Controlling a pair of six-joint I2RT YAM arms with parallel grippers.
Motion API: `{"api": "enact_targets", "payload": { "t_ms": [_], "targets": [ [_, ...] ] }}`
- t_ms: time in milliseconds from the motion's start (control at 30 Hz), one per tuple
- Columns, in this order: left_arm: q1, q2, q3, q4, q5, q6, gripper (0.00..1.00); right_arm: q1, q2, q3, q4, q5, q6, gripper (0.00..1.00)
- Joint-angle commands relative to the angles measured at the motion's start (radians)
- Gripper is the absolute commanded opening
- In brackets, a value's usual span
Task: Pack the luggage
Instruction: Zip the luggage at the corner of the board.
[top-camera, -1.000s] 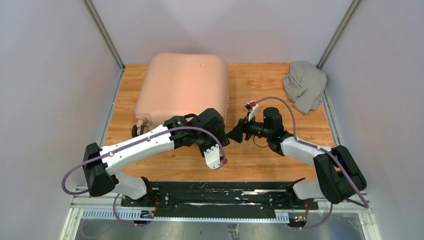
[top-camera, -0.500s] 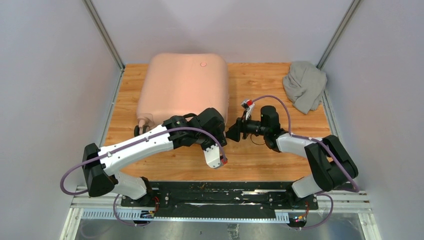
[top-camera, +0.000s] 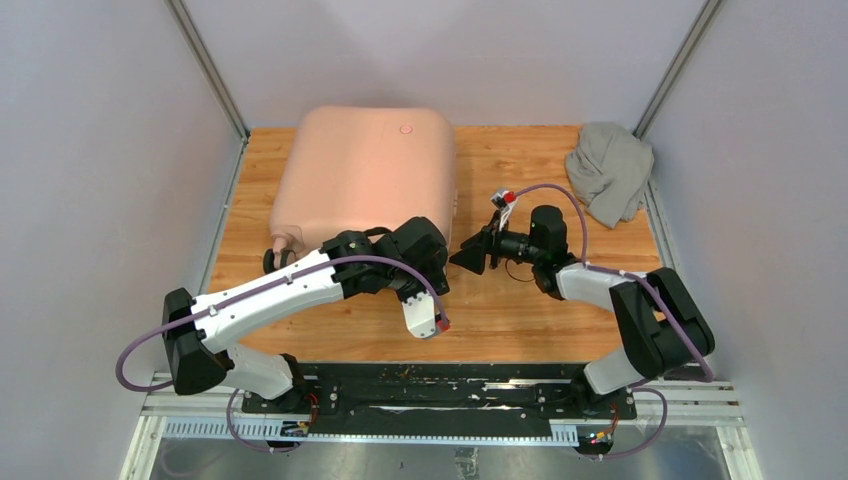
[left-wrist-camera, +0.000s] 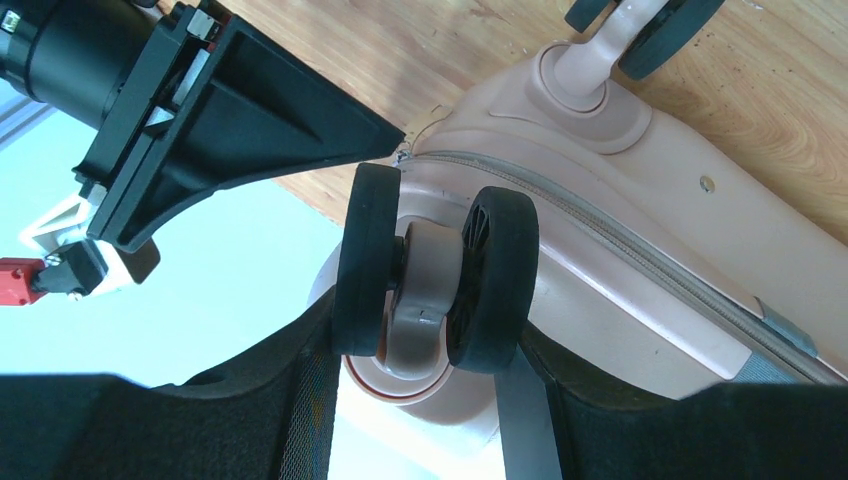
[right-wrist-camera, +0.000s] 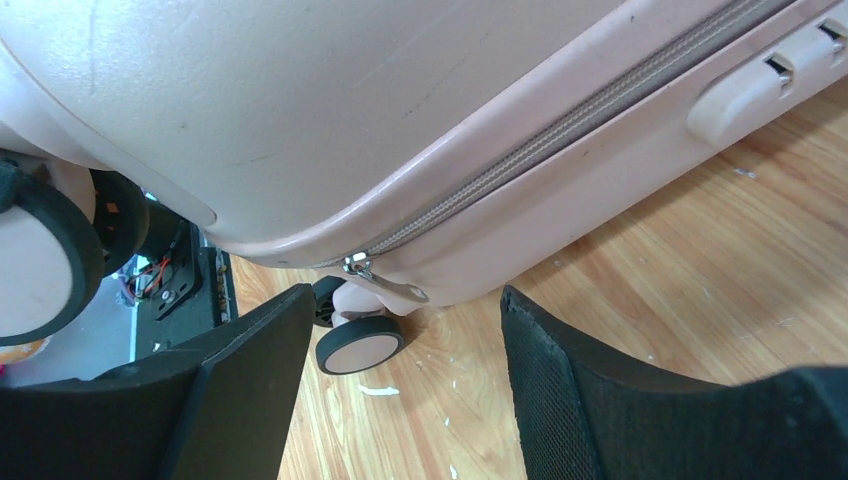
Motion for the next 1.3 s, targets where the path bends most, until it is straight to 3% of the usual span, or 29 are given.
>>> {"api": "enact_targets", "payload": {
  "t_ms": [0, 300, 800, 1033, 1267],
  "targets": [
    [0.011, -0.056, 0.114, 0.066, -0.096, -0.068, 0.00, -0.001, 0.057, 0.022, 0.126, -0.067, 0.058, 0.72],
    [0.037, -0.039, 0.140, 0.067, -0.101, -0.079, 0.00, 0.044, 0.112, 0.050, 0.192, -0.046, 0.098, 0.66],
    [0.054, -0.014, 0.184, 0.066, -0.122, -0.096, 0.00, 0.052, 0.225, 0.023, 0.552, -0.092, 0.268, 0.32],
    [0.054, -0.015, 0.183, 0.067, -0.126, -0.106, 0.00, 0.052, 0.188, -0.007, 0.553, -0.055, 0.246, 0.01],
    [0.055, -0.013, 0.187, 0.068, -0.132, -0.117, 0.00, 0.057, 0.136, -0.021, 0.440, -0.035, 0.178, 0.00]
  ]
}}
